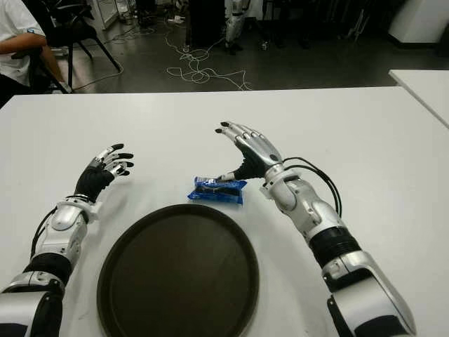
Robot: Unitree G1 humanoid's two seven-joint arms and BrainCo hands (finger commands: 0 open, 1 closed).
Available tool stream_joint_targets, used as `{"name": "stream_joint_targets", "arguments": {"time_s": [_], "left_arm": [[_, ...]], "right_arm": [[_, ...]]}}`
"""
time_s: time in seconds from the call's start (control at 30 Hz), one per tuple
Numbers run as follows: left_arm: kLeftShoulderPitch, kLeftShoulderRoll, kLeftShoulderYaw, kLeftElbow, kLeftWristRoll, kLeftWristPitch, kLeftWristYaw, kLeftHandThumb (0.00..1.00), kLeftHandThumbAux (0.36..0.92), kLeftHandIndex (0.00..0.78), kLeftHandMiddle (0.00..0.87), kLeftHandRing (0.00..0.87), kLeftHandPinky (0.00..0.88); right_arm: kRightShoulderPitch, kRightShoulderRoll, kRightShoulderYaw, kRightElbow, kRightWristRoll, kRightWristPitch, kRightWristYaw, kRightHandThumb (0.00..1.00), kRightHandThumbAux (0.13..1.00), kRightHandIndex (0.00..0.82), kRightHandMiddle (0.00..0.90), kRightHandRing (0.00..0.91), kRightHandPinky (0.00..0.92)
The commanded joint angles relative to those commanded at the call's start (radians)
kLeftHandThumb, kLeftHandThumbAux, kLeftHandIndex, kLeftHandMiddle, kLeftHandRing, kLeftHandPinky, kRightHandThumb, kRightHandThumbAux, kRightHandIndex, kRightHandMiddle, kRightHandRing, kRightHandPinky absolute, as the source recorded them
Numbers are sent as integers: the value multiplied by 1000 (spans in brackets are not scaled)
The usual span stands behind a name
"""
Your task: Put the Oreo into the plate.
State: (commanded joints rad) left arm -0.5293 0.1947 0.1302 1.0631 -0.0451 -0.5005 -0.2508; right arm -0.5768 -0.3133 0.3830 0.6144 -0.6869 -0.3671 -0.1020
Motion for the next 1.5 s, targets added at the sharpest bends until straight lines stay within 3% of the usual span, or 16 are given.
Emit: {"name": "stream_joint_targets", "arguments": {"time_s": [0.73, 1.5], "left_arm": [[-2, -1, -9, 18, 20, -33, 23, 342, 691, 163, 288, 292, 307], [-10, -4, -5, 35, 19, -48, 27, 321, 660, 165, 299, 305, 307]], "right_arm": [[31, 22, 98, -109, -54, 179, 109, 0, 733, 77, 97, 91, 70], [68, 59, 118, -193, -83, 354, 106, 0, 755, 95, 128, 126, 95]]}}
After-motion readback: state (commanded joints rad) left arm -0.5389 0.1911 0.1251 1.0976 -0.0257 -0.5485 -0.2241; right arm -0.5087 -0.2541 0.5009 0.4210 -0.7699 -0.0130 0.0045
